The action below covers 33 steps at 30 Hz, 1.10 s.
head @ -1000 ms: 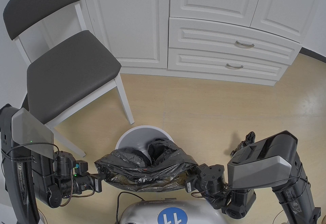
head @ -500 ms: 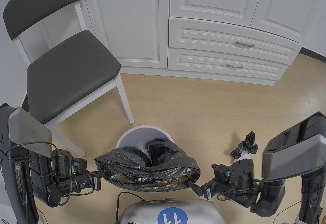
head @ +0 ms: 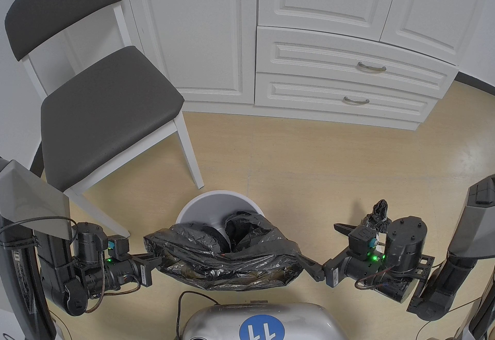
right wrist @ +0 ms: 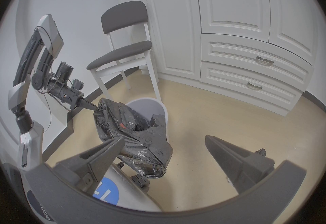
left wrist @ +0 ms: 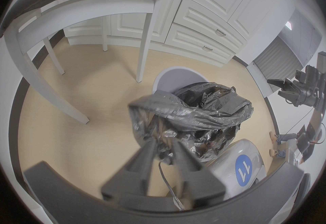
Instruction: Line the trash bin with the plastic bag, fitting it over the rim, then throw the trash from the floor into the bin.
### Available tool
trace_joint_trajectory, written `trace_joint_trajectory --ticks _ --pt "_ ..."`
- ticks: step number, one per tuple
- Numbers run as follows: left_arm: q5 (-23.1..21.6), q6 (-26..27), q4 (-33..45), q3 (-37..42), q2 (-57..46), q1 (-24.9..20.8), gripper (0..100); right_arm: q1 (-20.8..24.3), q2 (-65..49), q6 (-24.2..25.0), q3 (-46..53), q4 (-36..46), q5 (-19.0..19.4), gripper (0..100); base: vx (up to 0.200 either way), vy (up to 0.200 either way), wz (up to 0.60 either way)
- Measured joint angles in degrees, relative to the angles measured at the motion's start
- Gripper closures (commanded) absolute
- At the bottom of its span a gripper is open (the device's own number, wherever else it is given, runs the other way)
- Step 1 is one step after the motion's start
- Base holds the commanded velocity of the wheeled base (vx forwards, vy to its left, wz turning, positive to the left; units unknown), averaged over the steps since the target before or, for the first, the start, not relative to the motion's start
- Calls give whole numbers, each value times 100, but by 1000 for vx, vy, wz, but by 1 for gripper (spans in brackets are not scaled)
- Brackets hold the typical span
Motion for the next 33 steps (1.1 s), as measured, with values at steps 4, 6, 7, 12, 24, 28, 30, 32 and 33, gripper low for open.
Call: trace_joint_trajectory --ticks 4,6,7,12,24,28,30,32,33 --pt "49 2 -2 57 -52 -7 0 145 -146 -1 -571 1253 -219 0 0 0 0" --pt "52 9 0 88 -80 -2 0 234 -229 0 -890 1990 -290 0 0 0 0" --pt "51 17 1 101 -95 4 0 284 -269 2 -1020 2330 -321 0 0 0 0" --pt "-17 94 17 201 -222 56 0 601 -457 0 -1998 4223 -463 0 0 0 0" --pt "-172 230 26 366 -1553 235 0 1502 -193 -345 -4476 7223 -844 0 0 0 0" --pt "-191 238 45 377 -2480 256 0 1659 146 -457 -4785 7264 -953 0 0 0 0" --pt "-200 239 61 358 -2981 268 0 1723 405 -551 -4964 7280 -991 0 0 0 0" --pt "-200 239 63 313 -3339 284 0 1773 647 -617 -5136 7294 -1008 0 0 0 0" --pt "-200 239 67 282 -3474 288 0 1793 756 -639 -5218 7295 -1013 0 0 0 0"
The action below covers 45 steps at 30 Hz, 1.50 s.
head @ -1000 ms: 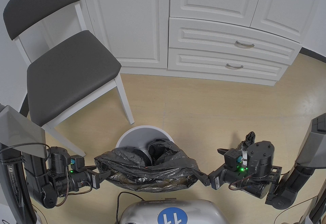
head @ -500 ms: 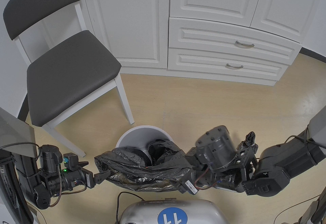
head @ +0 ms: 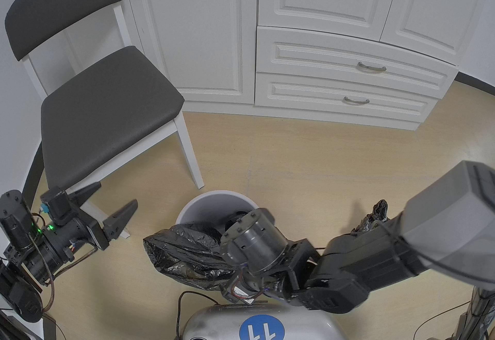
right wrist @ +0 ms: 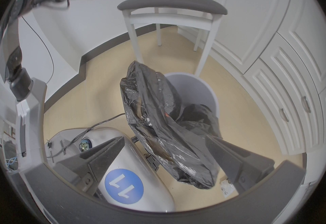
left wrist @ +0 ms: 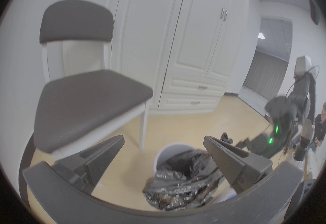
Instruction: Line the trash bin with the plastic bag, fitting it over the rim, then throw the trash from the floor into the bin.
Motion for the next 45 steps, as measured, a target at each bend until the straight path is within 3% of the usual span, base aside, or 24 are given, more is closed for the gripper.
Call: trace_joint_trajectory --ticks 12,13,29,36,45 --pt "44 40 13 -382 -455 296 0 4 1353 -73 -1158 5 -2 0 0 0 0" --pt "46 38 16 -401 -449 330 0 -29 1449 -73 -1285 -1 -5 100 0 0 0" --pt "60 62 -41 -717 -57 844 0 -350 1948 0 -2933 -26 -72 100 0 0 0" --pt "62 71 -48 -747 69 883 0 -538 2365 127 -4122 -59 -356 100 0 0 0" --pt "60 82 -50 -736 130 861 0 -901 3202 176 -4863 -1292 -690 100 0 0 0"
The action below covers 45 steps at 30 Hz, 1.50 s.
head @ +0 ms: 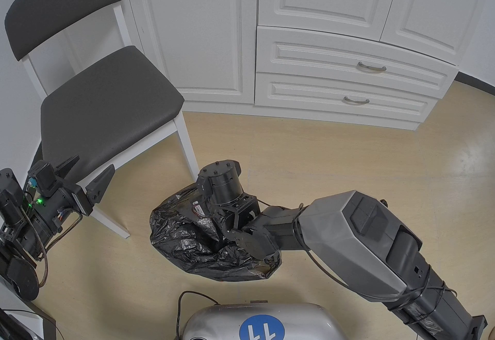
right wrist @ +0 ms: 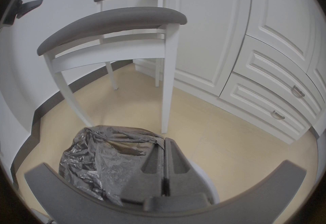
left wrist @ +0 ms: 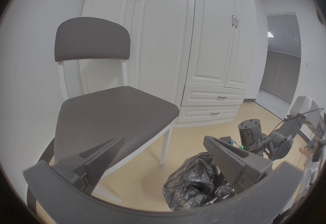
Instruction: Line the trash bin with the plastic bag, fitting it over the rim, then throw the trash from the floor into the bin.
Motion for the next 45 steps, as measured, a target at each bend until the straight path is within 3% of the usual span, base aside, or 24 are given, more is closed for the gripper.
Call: trace_joint_trajectory --ticks 5,9,10,24,36,45 --pt "-7 20 -2 22 24 -11 0 -160 196 -51 -61 -731 -57 100 0 0 0" --pt "-18 29 -2 52 40 -28 0 -350 262 -424 -80 -974 -77 100 0 0 0" --pt "-21 32 0 57 41 -38 0 -397 276 -506 -80 -1011 -77 0 0 0 0" --pt "-38 32 -6 176 62 -80 0 -463 33 -624 190 -1040 -68 0 0 0 0" --pt "-46 32 -6 208 62 -93 0 -146 -1580 -429 2867 -104 -63 0 0 0 0" --pt "-46 34 0 221 71 -119 0 -293 -1979 -441 3795 60 -99 0 0 0 0"
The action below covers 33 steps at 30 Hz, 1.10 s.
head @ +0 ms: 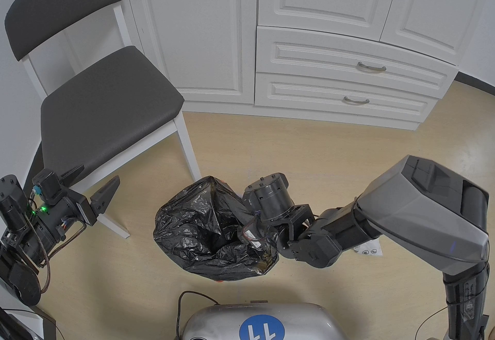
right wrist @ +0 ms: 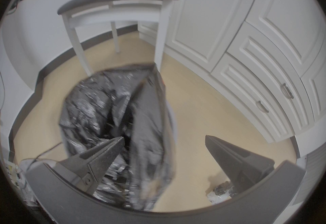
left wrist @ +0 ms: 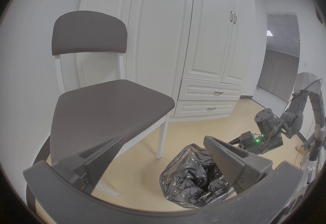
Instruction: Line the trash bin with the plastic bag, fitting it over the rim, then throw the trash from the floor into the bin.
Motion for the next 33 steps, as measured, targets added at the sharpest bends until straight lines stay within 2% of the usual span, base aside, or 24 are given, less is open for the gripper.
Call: trace_joint_trajectory --ticks 10,18,26,33 --pt "11 0 -5 -6 37 -4 0 -724 702 296 -1176 6 -262 0 0 0 0" --pt "20 2 -9 -44 157 -15 0 -1253 1213 789 -2100 50 -321 0 0 0 0" --pt "24 2 -11 -45 202 -63 0 -1161 1170 825 -1782 57 -276 0 0 0 0" --pt "24 2 -11 -48 207 -69 0 -551 372 644 -1023 96 -249 0 0 0 0"
